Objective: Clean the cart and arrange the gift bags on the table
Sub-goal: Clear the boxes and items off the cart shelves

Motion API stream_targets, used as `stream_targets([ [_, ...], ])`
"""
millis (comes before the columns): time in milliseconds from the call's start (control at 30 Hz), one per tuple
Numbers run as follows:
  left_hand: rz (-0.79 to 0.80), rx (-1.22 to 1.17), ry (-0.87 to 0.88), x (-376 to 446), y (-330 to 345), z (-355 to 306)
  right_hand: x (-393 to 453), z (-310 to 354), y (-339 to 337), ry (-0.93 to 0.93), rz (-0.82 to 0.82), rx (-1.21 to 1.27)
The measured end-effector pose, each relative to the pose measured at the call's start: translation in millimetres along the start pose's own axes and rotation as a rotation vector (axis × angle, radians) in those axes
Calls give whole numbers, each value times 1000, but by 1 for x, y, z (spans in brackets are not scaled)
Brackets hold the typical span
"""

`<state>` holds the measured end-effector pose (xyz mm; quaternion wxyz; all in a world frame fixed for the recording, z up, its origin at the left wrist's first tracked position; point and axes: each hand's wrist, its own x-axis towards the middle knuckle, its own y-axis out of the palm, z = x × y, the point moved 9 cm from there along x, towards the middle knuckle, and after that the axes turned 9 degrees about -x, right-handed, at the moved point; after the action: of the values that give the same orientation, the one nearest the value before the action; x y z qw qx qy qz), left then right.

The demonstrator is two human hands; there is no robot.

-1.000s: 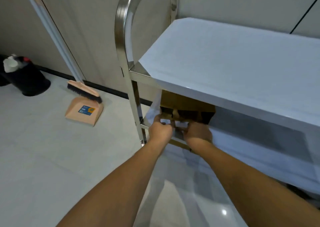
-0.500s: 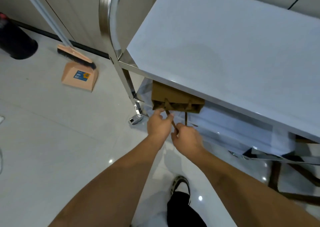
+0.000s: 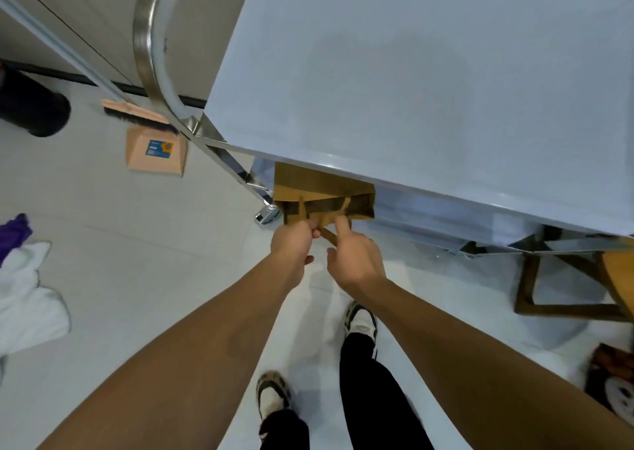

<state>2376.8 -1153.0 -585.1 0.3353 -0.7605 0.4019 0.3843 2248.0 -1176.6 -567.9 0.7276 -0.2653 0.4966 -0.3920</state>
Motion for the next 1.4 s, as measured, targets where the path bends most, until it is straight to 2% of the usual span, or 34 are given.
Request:
stream_targets([
  [100, 85, 35, 63, -37, 5, -34, -12, 15, -24, -29, -27, 72],
  [167, 172, 6, 33, -66, 17, -53, -18, 22, -44, -31, -61, 112],
  [267, 152, 11, -45, -98, 15, -65, -32, 28, -73, -27, -79, 111],
  [367, 213, 26, -121, -135, 12, -58, -59, 31, -91, -16, -51, 60],
  [567, 318, 124, -153, -210, -13, -28, -153, 40, -101, -46, 155, -160],
  [700, 468, 281, -85, -260, -19, -11, -235, 39, -113, 50, 236, -228],
  [767, 565, 352, -32, -292, -18, -5, -269, 39, -130, 106, 141, -300],
  [900, 721, 460, 149, -359, -11, -3, -340, 39, -182, 237, -214, -405],
  [1033, 784, 491, 361, -433, -9, -6, -420, 9, -225, 458, -510, -353],
  [1100, 794, 498, 479, -467, -5, -5, -462, -18, -233, 547, -618, -196],
  [1200, 834, 655, 644, -519, 11, 18, -518, -63, -223, 592, -711, 251],
  [1233, 853, 746, 714, -536, 20, 32, -538, -77, -220, 596, -746, 351],
  [1333, 936, 1158, 1092, -591, 60, 87, -609, -109, -213, 616, -853, 487],
  [1400, 1072, 1385, 1185, -622, 81, 144, -659, -132, -203, 644, -913, 543],
])
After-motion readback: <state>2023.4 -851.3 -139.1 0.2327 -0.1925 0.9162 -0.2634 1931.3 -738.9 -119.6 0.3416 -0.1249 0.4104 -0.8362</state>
